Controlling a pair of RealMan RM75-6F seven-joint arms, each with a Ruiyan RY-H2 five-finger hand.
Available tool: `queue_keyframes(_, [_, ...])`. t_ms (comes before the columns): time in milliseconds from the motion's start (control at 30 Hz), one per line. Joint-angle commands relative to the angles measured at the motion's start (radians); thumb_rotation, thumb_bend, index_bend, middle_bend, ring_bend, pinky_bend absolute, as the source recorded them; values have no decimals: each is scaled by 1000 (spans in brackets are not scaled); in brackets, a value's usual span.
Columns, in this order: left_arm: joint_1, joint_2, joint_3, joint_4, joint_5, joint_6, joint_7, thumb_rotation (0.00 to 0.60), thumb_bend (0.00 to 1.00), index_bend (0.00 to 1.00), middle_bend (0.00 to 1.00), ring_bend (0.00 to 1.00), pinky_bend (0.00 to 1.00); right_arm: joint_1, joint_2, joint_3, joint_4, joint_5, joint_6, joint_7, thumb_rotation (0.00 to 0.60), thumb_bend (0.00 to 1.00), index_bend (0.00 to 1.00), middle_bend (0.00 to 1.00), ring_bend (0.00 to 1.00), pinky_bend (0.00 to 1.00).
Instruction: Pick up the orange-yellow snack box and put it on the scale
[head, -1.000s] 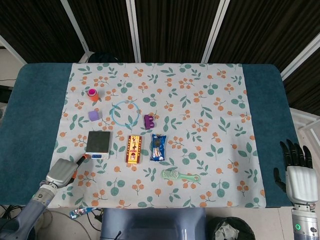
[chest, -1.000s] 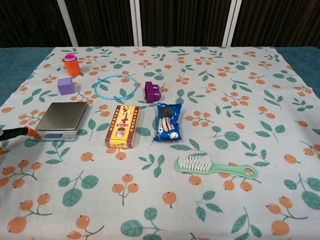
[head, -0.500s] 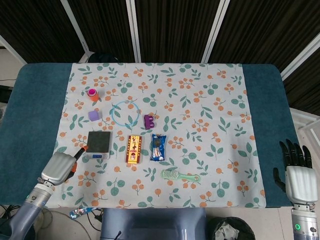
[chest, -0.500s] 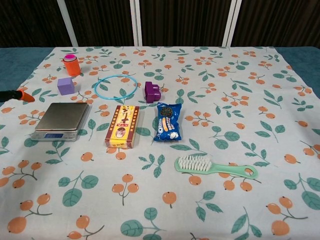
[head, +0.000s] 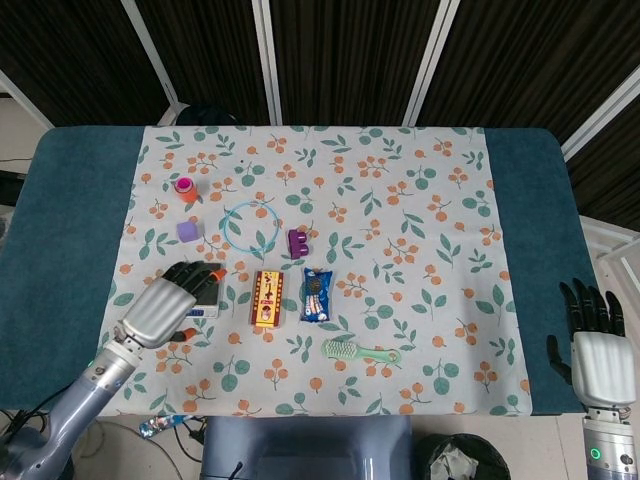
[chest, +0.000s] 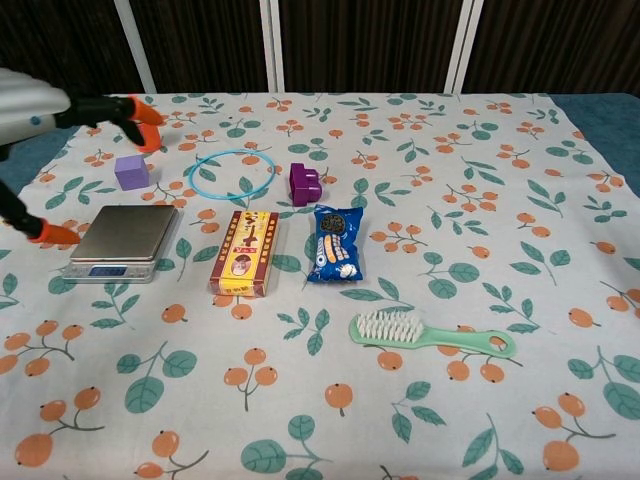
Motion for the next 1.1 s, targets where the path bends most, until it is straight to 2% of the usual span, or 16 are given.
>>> queue_keyframes(33, [-68,-16,-30,18,19,-73,47,600,86,87,165,74,140,1,0,0,1,1,-2,1,600,513,34,67,58,26])
queue_keyframes(267, [-171,-39,-44,66,-24,-209,216,600,51,87,155,61,120,1,-1,-1,0,2,-3,-1,600,513,34,67,58,26])
queue_keyframes(500, [-239,-105,-51,130,-68,-266,343,600,51,88,166,62,121,3,-6,-2,0,3,-7,-12,600,514,34,67,58,25])
queue_keyframes(733, [-288,-171,-42,223,-64,-296,370,600,51,89,176,61,122,0,-8,5,-2,15,0,-17,600,513,34,67,58,25])
queue_keyframes(1100, [-323,-261,1,355,12,-304,276,600,51,89,184,62,122,-2,-13,8,-4,21,5,-29,600,514,34,67,58,25])
